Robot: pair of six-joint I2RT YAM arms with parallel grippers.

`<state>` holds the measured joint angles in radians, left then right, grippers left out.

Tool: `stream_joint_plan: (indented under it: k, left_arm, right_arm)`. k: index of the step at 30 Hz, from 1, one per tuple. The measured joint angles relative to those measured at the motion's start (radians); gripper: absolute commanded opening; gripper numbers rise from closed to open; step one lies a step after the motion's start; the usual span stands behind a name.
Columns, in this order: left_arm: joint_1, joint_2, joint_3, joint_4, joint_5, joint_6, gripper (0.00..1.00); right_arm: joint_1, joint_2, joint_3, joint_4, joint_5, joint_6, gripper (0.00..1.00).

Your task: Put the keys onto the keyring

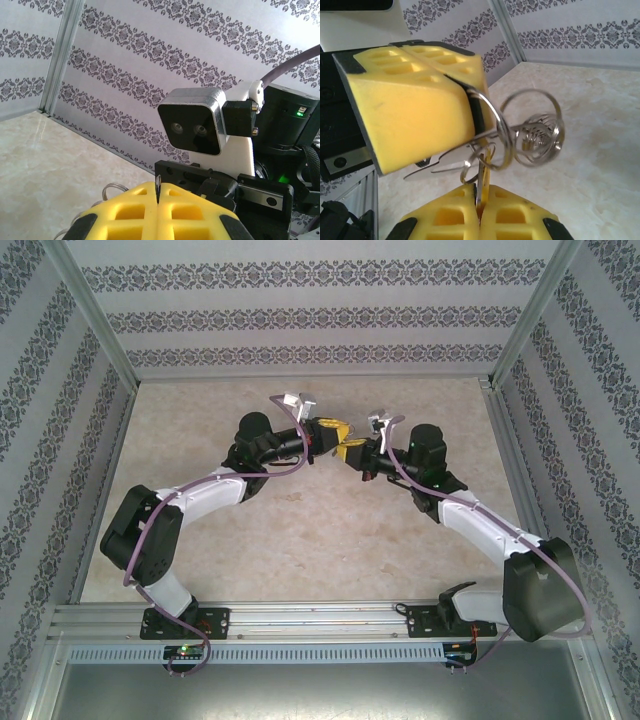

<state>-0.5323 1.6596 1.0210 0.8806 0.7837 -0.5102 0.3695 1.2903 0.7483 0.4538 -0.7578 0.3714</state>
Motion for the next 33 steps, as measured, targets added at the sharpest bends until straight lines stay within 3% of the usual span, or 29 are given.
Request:
stream_joint_plan:
  k: [9,13,19,27,33]
  left_arm:
    - [-0.005,0.0,-0.011,0.016,-0.011,-0.004,0.0]
    - [-0.007,0.0,-0.011,0.026,-0.019,-0.004,0.0]
    - [-0.019,0.0,-0.011,0.033,-0.026,-0.007,0.0]
    - [-0.018,0.001,-0.011,0.035,-0.027,-0.011,0.0]
    - [-0.018,0.002,-0.011,0.048,-0.029,-0.015,0.0]
  right_arm:
    - [-0.015,-0.005,-0.003,-0.017,-0.011,-0.003,0.01]
    - [-0.046,-0.046,-0.033,-0.026,-0.01,-0.006,0.25]
    - [-0.112,-0.143,-0.093,-0.046,-0.007,0.004,0.4]
    - [-0.173,-0.286,-0.137,-0.071,0.016,0.025,0.43]
    - [-0.173,-0.265,-0.131,-0.045,0.017,0.094,0.43]
